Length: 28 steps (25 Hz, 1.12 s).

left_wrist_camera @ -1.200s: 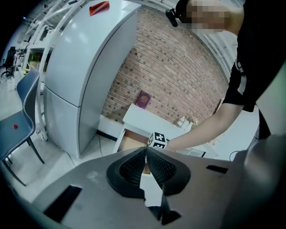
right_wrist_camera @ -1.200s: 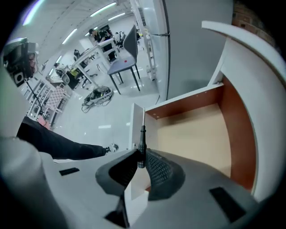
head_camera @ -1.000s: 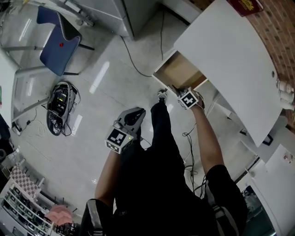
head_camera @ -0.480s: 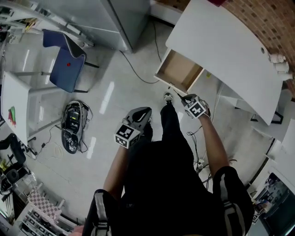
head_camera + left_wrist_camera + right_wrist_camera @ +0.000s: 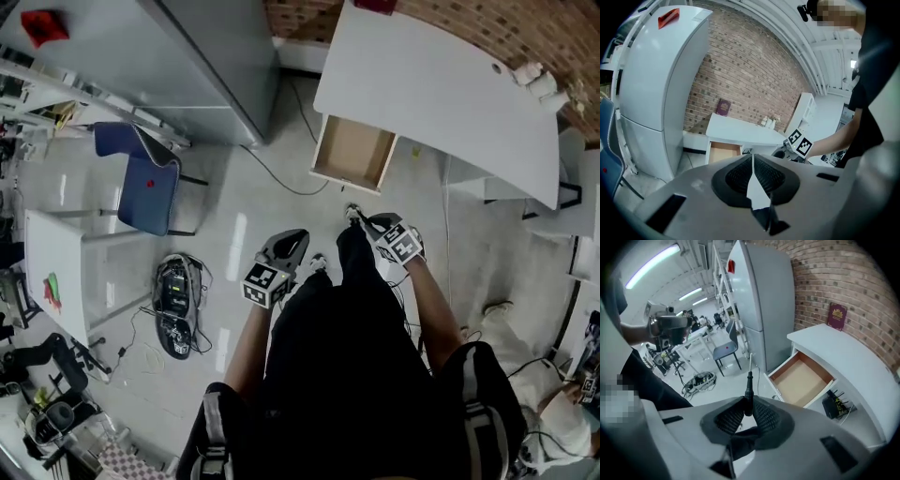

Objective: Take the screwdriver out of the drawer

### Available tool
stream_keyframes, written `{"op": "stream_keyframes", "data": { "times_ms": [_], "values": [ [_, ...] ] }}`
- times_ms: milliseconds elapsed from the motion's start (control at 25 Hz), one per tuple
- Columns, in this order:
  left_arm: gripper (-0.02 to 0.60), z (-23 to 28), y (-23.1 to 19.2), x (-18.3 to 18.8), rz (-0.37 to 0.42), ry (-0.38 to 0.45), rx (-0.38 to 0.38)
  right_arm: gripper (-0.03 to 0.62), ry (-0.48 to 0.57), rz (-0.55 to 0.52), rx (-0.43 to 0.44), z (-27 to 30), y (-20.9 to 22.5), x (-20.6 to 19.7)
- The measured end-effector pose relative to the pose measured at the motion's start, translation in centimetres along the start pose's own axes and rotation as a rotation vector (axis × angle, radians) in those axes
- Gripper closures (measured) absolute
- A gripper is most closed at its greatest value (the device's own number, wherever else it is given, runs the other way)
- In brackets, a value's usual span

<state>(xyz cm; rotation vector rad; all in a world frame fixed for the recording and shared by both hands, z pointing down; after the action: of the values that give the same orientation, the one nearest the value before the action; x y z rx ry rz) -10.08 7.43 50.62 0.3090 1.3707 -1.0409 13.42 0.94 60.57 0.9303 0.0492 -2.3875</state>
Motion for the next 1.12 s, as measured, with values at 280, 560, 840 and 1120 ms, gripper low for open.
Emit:
{"op": "stream_keyframes", "data": {
  "times_ms": [280,560,840,1120],
  "values": [
    [0.558,0.5,2.1,0.9,0.051,-0.009,-0.068,0.481,0.139,-0.008,-0.003,-3.3,-3.0,1.1],
    [0.558,0.5,2.7,1.0,0.083,-0.023,-0.134,0.482,0.251,-0.011,-0.060,-5.8,-4.9,2.3],
    [0.558,1.5,4.2,1.0,0.110,-0.042,-0.195,0.480,0.324,0.010,-0.110,-8.6,-6.2,1.5],
    [0.558,2.8,6.3,1.2,0.134,-0.047,-0.235,0.482,0.361,0.000,-0.132,-10.8,-6.4,0.1]
  ]
}}
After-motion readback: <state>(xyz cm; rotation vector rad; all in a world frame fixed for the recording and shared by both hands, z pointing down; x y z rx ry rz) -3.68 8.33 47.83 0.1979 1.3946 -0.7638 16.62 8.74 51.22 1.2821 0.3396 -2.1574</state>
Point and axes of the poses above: the fingertips, and each gripper's own axes: z forward along the fingers, y to its right, x out of its top, the point moved 6 cm from there along -z, backward along the fingers, and after that the axes turned 9 degrees about y, right-handed, at the moved point
